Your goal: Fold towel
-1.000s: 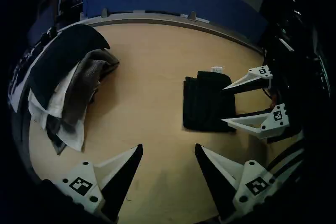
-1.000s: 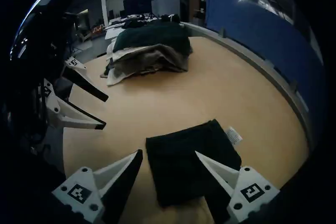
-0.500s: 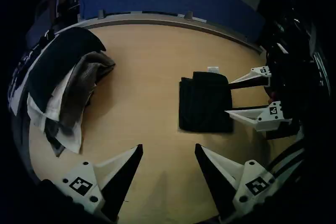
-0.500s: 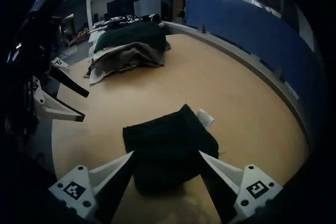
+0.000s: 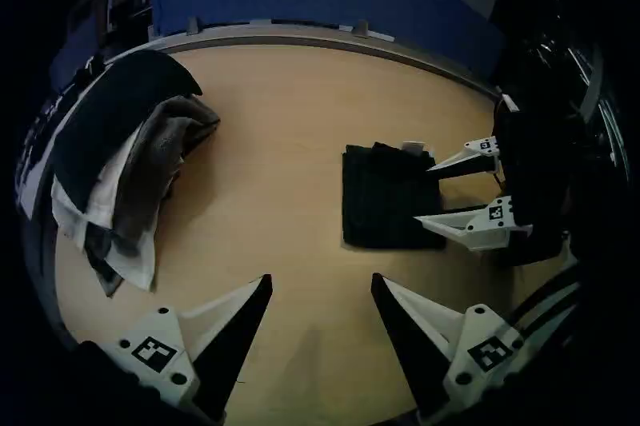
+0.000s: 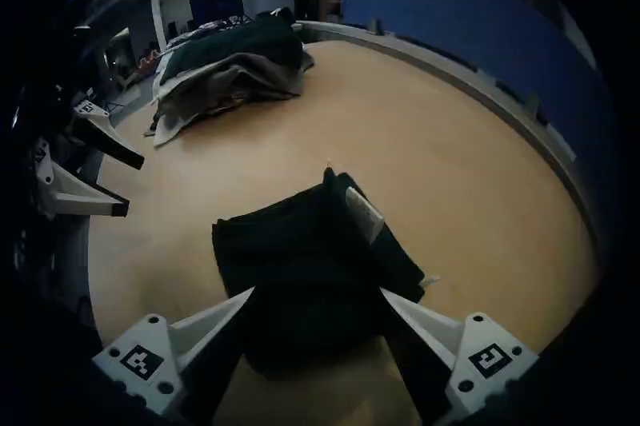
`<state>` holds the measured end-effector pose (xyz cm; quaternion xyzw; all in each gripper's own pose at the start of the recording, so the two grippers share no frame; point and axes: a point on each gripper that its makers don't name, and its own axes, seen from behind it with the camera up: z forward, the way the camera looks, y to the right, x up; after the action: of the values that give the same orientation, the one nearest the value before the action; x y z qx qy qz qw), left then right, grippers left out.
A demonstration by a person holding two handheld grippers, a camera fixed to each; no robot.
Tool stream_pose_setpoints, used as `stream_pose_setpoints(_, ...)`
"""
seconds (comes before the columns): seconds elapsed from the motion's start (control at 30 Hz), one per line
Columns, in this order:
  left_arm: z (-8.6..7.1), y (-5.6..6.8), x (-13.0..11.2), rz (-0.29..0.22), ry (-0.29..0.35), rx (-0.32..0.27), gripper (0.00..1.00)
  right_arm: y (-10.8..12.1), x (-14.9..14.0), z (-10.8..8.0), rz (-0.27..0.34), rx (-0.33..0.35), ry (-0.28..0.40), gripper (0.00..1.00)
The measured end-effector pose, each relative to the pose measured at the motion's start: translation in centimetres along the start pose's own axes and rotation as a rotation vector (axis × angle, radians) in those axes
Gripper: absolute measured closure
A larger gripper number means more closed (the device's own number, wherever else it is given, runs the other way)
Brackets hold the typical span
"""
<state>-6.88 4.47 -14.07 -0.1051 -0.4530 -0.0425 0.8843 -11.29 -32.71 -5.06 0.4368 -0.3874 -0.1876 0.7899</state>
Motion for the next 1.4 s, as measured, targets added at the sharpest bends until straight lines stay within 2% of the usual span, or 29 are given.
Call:
stream_pose_setpoints(0.2, 0.0, 0.0, 0.1, 0.002, -0.001, -0.002, 0.08, -0.1, 0.6, -0.5, -0.004, -0.004, 0.013, 0.00)
stream_pose_setpoints(0.5, -0.1, -0.1, 0.6, -0.002, 0.005, -0.003, 0.08, -1.3, 1.6, -3.3, 0.008, -0.015, 0.064, 0.00)
stream_pose_setpoints(0.8, -0.1, 0.1, 0.8, 0.004, 0.006, -0.008, 0.08, -2.9, -1.0, -4.6, 0.048, -0.036, 0.042, 0.00)
stream_pose_setpoints(1.13, 0.0, 0.3, 0.8, 0.010, 0.006, -0.014, 0.08, -3.9, -3.6, -3.9, 0.102, -0.059, 0.004, 0.00)
stream_pose_setpoints(1.2, -0.1, 0.3, 0.9, 0.011, 0.006, -0.014, 0.08, -3.9, -3.9, -3.8, 0.106, -0.066, -0.002, 0.06)
stream_pose_setpoints(1.27, 0.0, 0.2, 0.9, 0.009, 0.007, -0.016, 0.08, -3.9, -4.3, -3.5, 0.116, -0.071, -0.012, 0.18)
stream_pose_setpoints(1.4, 0.0, 0.2, 0.9, 0.006, 0.008, -0.018, 0.08, -4.1, -4.9, -3.1, 0.136, -0.072, -0.029, 0.27)
